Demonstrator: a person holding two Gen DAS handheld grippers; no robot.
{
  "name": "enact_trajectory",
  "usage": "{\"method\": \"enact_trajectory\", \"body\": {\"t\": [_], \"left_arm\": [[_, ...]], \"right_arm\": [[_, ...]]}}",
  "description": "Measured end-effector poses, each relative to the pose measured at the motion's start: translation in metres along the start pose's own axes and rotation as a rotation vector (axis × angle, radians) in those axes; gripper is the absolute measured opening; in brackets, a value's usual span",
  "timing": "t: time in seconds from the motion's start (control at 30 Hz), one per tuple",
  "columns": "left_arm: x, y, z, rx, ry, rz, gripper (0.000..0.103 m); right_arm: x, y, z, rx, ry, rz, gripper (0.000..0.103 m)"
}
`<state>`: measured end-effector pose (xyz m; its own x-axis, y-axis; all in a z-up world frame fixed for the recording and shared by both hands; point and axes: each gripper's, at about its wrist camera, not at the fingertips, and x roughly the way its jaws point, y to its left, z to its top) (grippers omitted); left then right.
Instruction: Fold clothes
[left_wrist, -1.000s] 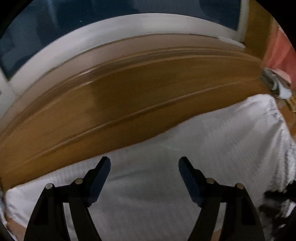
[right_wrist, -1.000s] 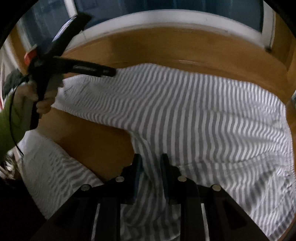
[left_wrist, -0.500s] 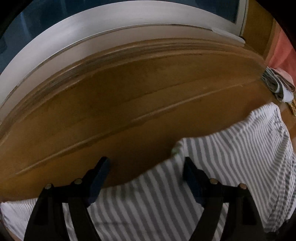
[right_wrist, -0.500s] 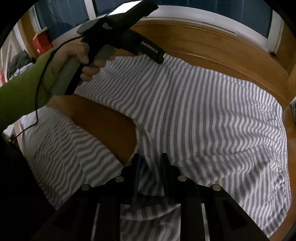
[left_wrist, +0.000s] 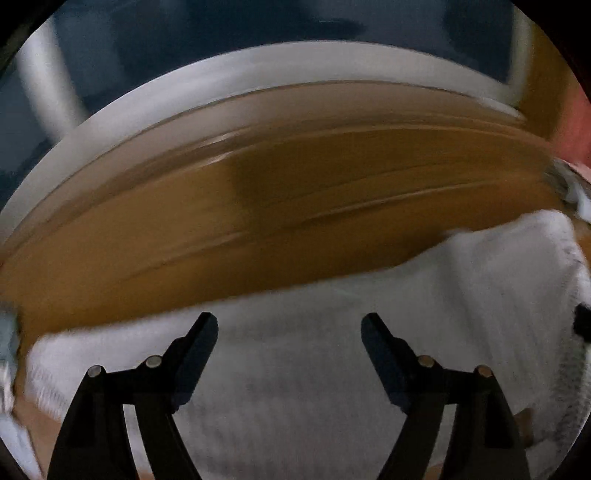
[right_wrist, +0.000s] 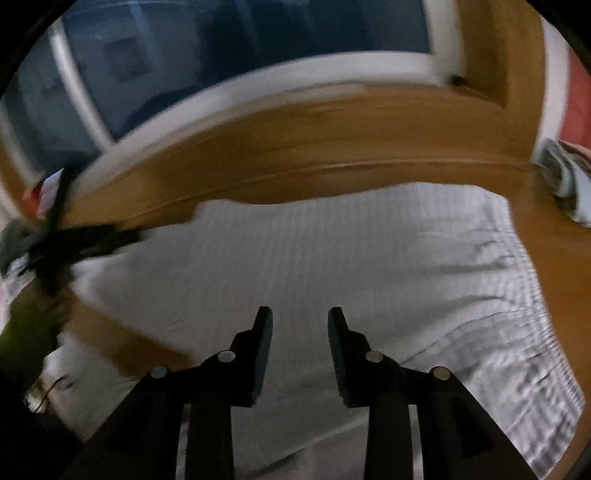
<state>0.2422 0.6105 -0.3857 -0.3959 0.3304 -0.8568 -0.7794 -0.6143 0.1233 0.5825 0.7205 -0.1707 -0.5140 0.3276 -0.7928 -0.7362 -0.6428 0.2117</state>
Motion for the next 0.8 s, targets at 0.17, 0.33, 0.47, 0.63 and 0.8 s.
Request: {"method": "enact_trajectory", "body": {"t": [0.17, 0.33, 0.47, 0.63, 0.8], "left_arm": [[0.024, 0.047, -0.019, -0.140, 0.059, 0.059, 0.081], [0.029, 0.060, -0.018, -0.216, 0.063, 0.112, 0.082], [0.030, 0.058, -0.017, -0.246, 0.076, 0.112, 0.077], [0.005, 0.046, -0.025, -0.231, 0.027, 0.050, 0.077], [-0.066, 0.024, -0.056, -0.206, -0.018, -0.015, 0.078]], "right_arm": [[0.024, -0.015, 0.001, -0.004, 0.026, -0.087, 0.031], [0.023, 0.001, -0.007, -0.132, 0.026, -0.190, 0.031], [0.014, 0.003, -0.010, -0.102, 0.040, -0.198, 0.034], [-0.012, 0.017, -0.008, -0.087, 0.000, -0.121, 0.034], [-0.021, 0.036, -0.013, -0.143, -0.029, -0.078, 0.034]]}}
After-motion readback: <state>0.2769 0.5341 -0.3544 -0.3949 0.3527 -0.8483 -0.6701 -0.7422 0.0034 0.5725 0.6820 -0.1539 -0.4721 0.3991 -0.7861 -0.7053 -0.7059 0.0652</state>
